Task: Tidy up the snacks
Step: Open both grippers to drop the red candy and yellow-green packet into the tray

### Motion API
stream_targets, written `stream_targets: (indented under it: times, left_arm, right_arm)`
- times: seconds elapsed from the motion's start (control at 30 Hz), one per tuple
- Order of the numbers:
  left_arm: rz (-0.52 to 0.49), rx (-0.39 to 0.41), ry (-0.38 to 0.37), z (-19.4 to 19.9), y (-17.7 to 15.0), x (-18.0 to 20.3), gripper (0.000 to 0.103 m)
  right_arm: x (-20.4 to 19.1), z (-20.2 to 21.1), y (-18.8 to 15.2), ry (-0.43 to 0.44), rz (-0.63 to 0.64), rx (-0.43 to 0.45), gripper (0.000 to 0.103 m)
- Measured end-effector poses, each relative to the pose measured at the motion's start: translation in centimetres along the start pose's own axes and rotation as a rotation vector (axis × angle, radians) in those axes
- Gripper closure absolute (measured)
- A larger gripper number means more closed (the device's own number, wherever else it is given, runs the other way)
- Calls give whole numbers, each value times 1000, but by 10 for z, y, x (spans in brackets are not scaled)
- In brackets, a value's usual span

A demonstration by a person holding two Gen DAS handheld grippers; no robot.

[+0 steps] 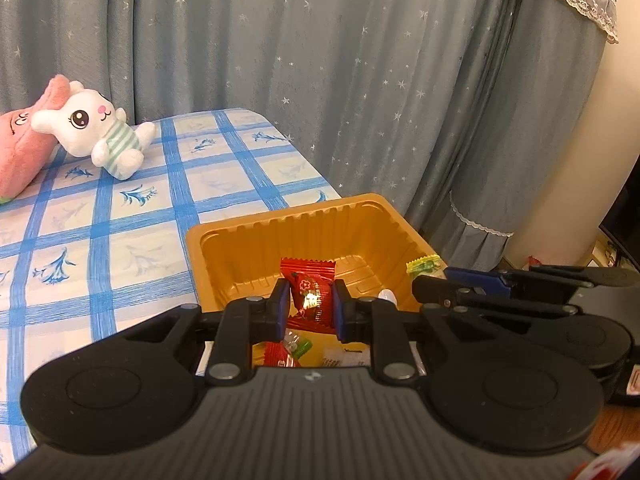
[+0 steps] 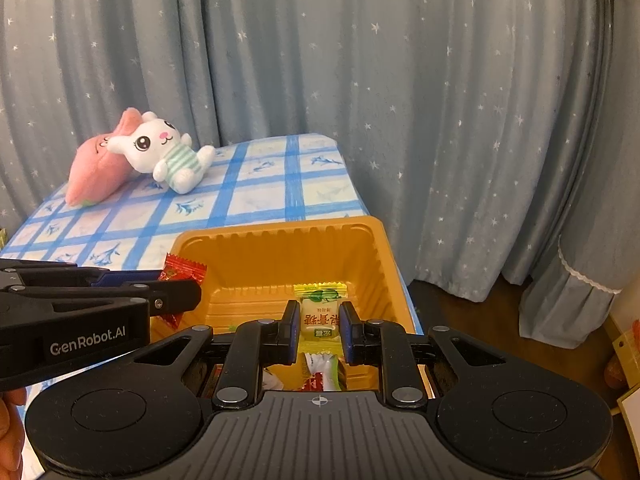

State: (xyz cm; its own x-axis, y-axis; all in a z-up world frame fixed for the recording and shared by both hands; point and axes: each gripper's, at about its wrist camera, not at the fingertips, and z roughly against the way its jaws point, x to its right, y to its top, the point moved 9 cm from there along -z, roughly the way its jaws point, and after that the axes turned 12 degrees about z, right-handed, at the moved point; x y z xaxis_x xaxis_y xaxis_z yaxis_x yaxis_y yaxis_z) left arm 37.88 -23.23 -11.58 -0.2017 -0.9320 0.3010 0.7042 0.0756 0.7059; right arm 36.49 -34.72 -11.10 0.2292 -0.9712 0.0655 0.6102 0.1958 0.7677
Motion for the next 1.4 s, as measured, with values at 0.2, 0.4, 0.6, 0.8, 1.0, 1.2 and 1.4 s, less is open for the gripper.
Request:
stream_targets:
  times: [0.2,0.4,0.6,0.8,1.0,1.2,1.4]
  left_arm:
    - [-4,6,-9,-9,-2,2,82]
    - [-11,5,5,-10,-7,-4,66]
    - [11,18,47,8,-13,-29,66]
    - [46,30,87,26,-19,-55,66]
    - [76,40,101,39,-23,-68,59]
    - [98,55,132,56,-35,-81,31]
    - [135,42,150,80,-55,-86,10]
  right_arm:
    - [3,-7,-3,-6,-14,-10,82]
    - [5,-9,-8,-14,-18,-26,82]
    - [3,-5,-10,3,-25,-20,82]
    - [-4,-3,-1,21,-33,-2,82]
    - [-16,-4,10,94,-63,17,82]
    - [-9,4,8,87,-143,15,43]
    - [-1,33,-12,57,-190,-15,43]
